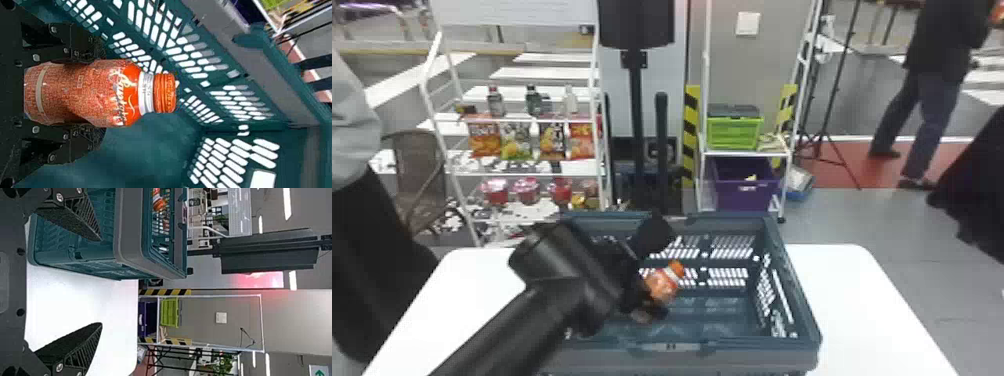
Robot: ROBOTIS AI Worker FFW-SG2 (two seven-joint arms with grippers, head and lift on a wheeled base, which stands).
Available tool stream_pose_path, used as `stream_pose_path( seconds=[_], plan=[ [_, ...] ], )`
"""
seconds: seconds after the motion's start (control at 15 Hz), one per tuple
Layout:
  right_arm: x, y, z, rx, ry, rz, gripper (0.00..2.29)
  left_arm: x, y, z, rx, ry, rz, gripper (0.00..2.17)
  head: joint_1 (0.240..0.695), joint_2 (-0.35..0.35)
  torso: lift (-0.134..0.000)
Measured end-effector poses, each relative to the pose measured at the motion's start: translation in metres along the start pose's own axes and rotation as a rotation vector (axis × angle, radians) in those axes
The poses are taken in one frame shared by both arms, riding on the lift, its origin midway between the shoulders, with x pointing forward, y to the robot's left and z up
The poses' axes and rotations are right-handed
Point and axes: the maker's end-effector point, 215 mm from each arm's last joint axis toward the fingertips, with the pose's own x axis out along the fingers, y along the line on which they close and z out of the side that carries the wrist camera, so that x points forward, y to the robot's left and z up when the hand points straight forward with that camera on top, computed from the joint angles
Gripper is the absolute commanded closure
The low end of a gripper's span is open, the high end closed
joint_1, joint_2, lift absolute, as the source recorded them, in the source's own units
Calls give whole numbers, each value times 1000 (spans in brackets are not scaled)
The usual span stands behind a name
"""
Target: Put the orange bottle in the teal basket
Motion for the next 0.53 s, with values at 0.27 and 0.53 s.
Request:
stream_pose_path(
  seconds=[0.27,0.53],
  plan=[
    [-1,0,1,-1,-2,-1,124,14,-7,-12,49,78,-10,610,499,0,0],
    [-2,0,2,-2,-5,-1,124,20,-9,-17,76,112,0,502,499,0,0]
  ],
)
